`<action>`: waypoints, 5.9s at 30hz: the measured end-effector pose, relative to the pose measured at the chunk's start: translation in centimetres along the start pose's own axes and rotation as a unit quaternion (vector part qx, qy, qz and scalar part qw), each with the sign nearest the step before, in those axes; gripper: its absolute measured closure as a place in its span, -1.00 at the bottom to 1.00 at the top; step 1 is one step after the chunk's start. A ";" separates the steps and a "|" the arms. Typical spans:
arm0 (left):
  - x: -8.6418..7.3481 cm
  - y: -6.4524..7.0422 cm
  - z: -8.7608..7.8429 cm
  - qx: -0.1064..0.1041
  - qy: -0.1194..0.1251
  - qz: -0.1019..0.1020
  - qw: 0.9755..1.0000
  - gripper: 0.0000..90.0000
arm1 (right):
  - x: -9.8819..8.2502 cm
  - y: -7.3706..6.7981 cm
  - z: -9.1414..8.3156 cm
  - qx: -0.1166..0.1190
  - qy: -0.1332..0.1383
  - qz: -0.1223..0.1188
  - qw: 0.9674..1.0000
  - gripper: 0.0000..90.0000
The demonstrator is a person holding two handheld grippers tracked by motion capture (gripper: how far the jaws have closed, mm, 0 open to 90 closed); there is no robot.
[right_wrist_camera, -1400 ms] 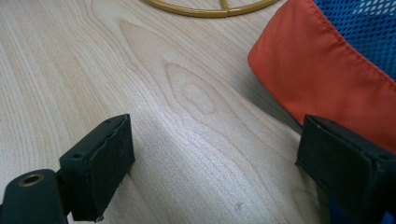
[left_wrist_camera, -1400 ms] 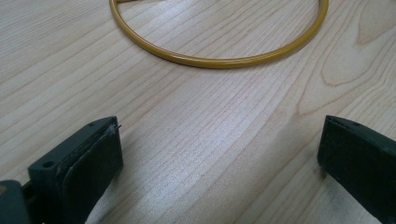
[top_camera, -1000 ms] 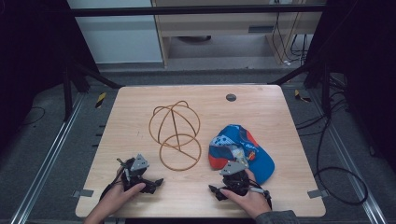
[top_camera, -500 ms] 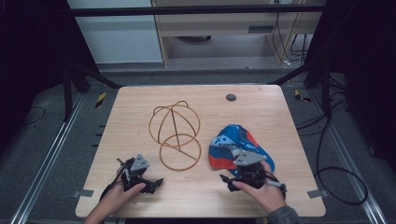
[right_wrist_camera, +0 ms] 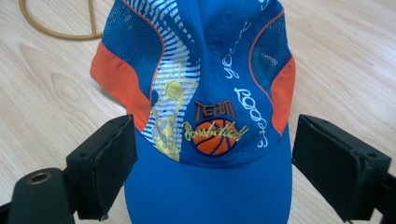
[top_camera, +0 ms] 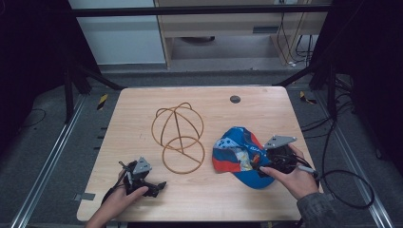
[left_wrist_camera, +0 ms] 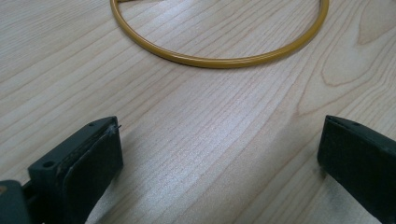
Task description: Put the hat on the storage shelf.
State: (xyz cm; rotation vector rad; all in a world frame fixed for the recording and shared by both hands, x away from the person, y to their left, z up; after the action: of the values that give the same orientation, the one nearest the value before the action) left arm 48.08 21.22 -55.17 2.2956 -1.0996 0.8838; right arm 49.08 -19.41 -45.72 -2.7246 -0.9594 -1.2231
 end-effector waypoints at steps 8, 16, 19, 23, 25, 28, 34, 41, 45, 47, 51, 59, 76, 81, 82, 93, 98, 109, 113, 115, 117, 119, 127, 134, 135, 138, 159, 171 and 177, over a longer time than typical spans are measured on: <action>0.0 0.0 0.0 0.000 0.000 0.000 1.000 -1.00 | 0.7 0.4 0.7 0.023 -0.032 -0.004 0.999 -0.71; 0.0 0.0 0.0 0.000 0.000 0.000 1.000 -1.00 | 2.3 0.8 2.5 0.045 -0.052 0.001 0.998 -0.51; 0.0 0.0 0.0 0.000 0.000 0.000 1.000 -1.00 | 2.8 0.5 3.2 0.060 -0.066 0.005 0.996 -0.40; 0.0 0.0 0.0 0.000 0.000 0.000 1.000 -1.00 | 3.5 0.2 3.9 0.073 -0.068 0.015 0.995 -0.24; 0.0 0.0 0.0 0.000 0.000 0.000 1.000 -1.00 | 3.7 0.2 4.2 0.075 -0.069 0.013 0.995 -0.12; 0.0 0.0 0.0 0.000 0.000 0.000 1.000 -1.00 | 4.0 -0.1 4.5 0.081 -0.071 0.014 0.994 -0.01; 0.0 0.0 0.0 0.000 0.000 0.000 1.000 -1.00 | 4.2 -0.7 5.0 0.088 -0.081 0.004 0.993 0.18; 0.0 0.0 0.0 0.000 0.000 0.000 1.000 -1.00 | 4.2 -1.1 5.5 0.100 -0.088 -0.006 0.991 0.75; 0.0 0.0 0.0 0.000 0.000 0.000 1.000 -1.00 | 4.2 -0.9 5.2 0.108 -0.089 -0.012 0.990 0.98; 0.0 0.0 0.0 0.000 0.000 0.000 1.000 -1.00 | 4.2 -0.8 5.0 0.109 -0.087 -0.009 0.990 0.99; 0.0 0.0 0.0 0.000 0.000 0.000 1.000 -1.00 | 4.3 -0.5 4.7 0.113 -0.080 -0.006 0.990 0.99; 0.0 0.0 0.0 0.000 0.000 0.000 1.000 -1.00 | 6.2 0.6 2.7 0.113 -0.049 0.003 0.992 1.00; 0.0 0.0 0.0 0.000 0.004 -0.003 1.000 -1.00 | 11.5 4.3 -3.3 0.076 0.037 0.015 0.996 1.00; 0.0 0.0 0.0 0.001 0.003 0.000 1.000 -1.00 | 12.7 5.0 -4.8 0.065 0.061 0.022 0.996 1.00; 0.0 0.0 0.0 0.001 0.003 -0.001 1.000 -1.00 | 13.0 5.1 -5.1 0.063 0.066 0.021 0.996 1.00; 0.0 0.0 0.0 0.001 0.003 -0.001 1.000 -1.00 | 15.4 5.4 -7.6 0.053 0.102 0.016 0.993 1.00; 0.0 0.0 0.0 0.001 0.003 -0.001 1.000 -1.00 | 16.8 5.0 -8.5 0.053 0.118 0.011 0.992 1.00; 0.0 0.0 0.0 0.000 0.001 -0.001 1.000 -1.00 | 20.1 2.2 -9.4 0.063 0.151 -0.012 0.986 1.00; 0.0 0.0 0.0 0.000 0.001 -0.001 1.000 -1.00 | 21.8 0.9 -9.5 0.068 0.160 -0.025 0.984 1.00; 0.0 0.0 0.0 0.000 0.001 -0.001 1.000 -1.00 | 22.6 0.3 -9.5 0.071 0.163 -0.029 0.984 1.00; 0.0 0.0 0.0 0.000 0.001 -0.001 1.000 -1.00 | 23.5 -0.1 -9.4 0.073 0.165 -0.035 0.983 1.00; 0.0 0.0 0.0 0.000 0.002 0.000 1.000 -1.00 | 24.3 -0.6 -9.2 0.075 0.166 -0.038 0.982 1.00; 0.0 0.0 0.0 0.000 0.001 0.000 1.000 -1.00 | 26.3 -2.4 -8.2 0.085 0.160 -0.056 0.982 1.00; 0.0 0.0 0.0 0.000 0.000 0.000 1.000 -1.00 | 28.0 -3.7 -7.2 0.090 0.153 -0.071 0.982 1.00; 0.0 0.0 0.0 0.000 0.000 0.000 1.000 -1.00 | 28.2 -4.0 -7.1 0.090 0.153 -0.075 0.981 1.00; 0.0 0.0 0.0 0.000 0.000 0.001 1.000 -1.00 | 28.9 -4.6 -6.8 0.092 0.150 -0.080 0.981 1.00; 0.1 0.0 0.0 0.001 0.002 -0.001 1.000 -1.00 | 31.5 -9.5 -3.5 0.115 0.112 -0.134 0.978 1.00; 0.1 0.0 0.0 0.001 0.001 0.000 1.000 -1.00 | 31.3 -11.6 -1.5 0.131 0.094 -0.148 0.976 1.00; 0.1 0.0 0.0 0.002 0.002 0.000 1.000 -1.00 | 31.2 -12.4 -1.1 0.139 0.091 -0.148 0.975 0.99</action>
State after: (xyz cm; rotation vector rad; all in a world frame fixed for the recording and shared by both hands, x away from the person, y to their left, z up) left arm 48.12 21.19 -55.14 2.2959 -1.0976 0.8896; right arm 57.59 6.90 -26.64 -2.2725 -1.4280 -1.2361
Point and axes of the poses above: each handheld gripper's, and its own axes: z roughly forward along the jaws, x roughly out of its top, y roughly to its right, the point moved 6 cm from there along z, roughly forward along the jaws, and after that the axes turned 11 degrees about -x, right-handed, at the moved point
